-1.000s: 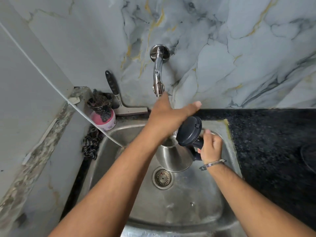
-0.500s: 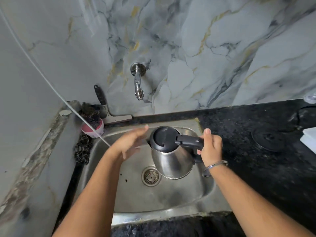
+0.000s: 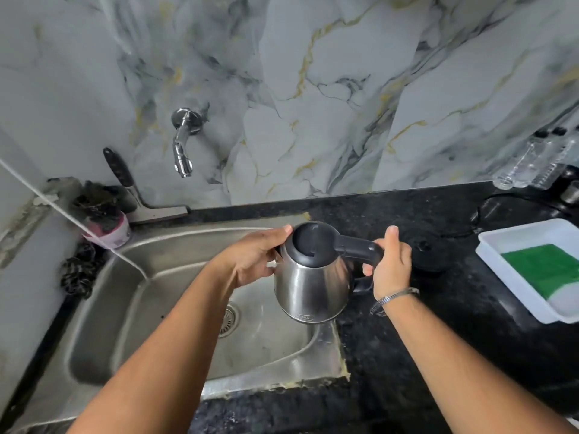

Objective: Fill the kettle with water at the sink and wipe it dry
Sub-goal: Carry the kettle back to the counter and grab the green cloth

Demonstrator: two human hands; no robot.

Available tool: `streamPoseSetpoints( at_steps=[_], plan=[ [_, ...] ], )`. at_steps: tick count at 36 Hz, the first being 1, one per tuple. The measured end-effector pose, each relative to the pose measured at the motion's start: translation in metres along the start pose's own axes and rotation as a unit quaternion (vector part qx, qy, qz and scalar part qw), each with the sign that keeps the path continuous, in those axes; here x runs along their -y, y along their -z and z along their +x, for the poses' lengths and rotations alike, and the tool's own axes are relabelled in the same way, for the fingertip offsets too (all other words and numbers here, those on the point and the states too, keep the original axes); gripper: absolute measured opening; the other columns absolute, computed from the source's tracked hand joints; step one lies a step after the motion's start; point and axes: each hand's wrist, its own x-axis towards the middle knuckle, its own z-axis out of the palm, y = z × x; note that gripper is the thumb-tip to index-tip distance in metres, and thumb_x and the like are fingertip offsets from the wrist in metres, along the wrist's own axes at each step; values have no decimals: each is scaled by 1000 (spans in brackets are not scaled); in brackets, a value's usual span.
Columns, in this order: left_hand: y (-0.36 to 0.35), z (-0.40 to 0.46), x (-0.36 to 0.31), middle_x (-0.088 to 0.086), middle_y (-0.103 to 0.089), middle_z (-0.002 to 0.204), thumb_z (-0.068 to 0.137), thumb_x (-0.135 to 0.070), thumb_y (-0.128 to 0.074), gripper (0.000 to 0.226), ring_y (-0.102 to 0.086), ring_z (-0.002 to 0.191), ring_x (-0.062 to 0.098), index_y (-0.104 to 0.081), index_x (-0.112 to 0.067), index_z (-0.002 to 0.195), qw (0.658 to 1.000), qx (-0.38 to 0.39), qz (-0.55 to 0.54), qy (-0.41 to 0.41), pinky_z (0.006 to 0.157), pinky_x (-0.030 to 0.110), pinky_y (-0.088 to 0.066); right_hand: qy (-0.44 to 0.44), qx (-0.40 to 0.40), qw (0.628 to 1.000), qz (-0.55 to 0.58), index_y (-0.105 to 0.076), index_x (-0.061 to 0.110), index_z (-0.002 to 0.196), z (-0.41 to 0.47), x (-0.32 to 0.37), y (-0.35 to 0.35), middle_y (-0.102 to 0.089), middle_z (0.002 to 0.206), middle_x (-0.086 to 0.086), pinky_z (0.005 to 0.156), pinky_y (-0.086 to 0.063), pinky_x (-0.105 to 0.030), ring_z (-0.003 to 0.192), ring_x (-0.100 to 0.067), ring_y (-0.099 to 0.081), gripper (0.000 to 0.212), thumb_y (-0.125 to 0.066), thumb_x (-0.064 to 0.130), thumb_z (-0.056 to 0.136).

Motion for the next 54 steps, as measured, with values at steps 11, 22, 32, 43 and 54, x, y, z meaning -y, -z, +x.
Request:
streamPoseSetpoints(
  at_steps=[11, 22, 32, 43, 54],
  plan=[
    [-174, 133, -4, -4, -81, 110, 95, -53, -59, 34, -72, 100, 13, -82, -30, 108, 987, -136, -85, -33, 79, 28, -52, -11, -8, 1000, -24, -70, 37, 55, 144, 16, 121, -61, 43, 12, 31, -40, -18, 36, -2, -55, 51, -43, 69, 85],
    [-270, 248, -19, 2, -83, 102, 105, -50, -39, 51, -77, 99, 19, -85, -30, 95, 982, -183, -29, -44, 85, 36, -57, -69, -55, 996, -23, -71, 38, 51, 275, 4, 178, -64, 57, 10, 34, -46, -18, 52, -6, -64, 51, -39, 63, 83],
    [-291, 280, -10, -14, -81, 96, 109, -38, -35, 53, -73, 94, -1, -82, -45, 85, 974, -198, 19, -105, 81, 16, -55, -65, -46, 997, -12, -68, 23, 48, 315, -35, 196, -54, 38, 4, 38, -38, -18, 35, -16, -49, 60, -34, 55, 86],
    [-305, 277, 9, -8, -81, 107, 111, -33, -33, 46, -73, 107, 8, -79, -33, 103, 972, -203, 43, -109, 91, 24, -56, -29, -14, 999, -26, -70, 28, 49, 314, -40, 216, -56, 36, 6, 39, -35, -17, 35, -8, -49, 57, -31, 52, 83],
    [-321, 270, 7, 4, -81, 110, 110, -35, -34, 49, -74, 109, 21, -80, -18, 113, 957, -266, 30, -107, 104, 43, -56, 9, -3, 997, -75, -64, 23, 61, 311, -36, 217, -58, 55, 2, 41, -42, -11, 45, 3, -57, 48, -28, 45, 83]
  ],
)
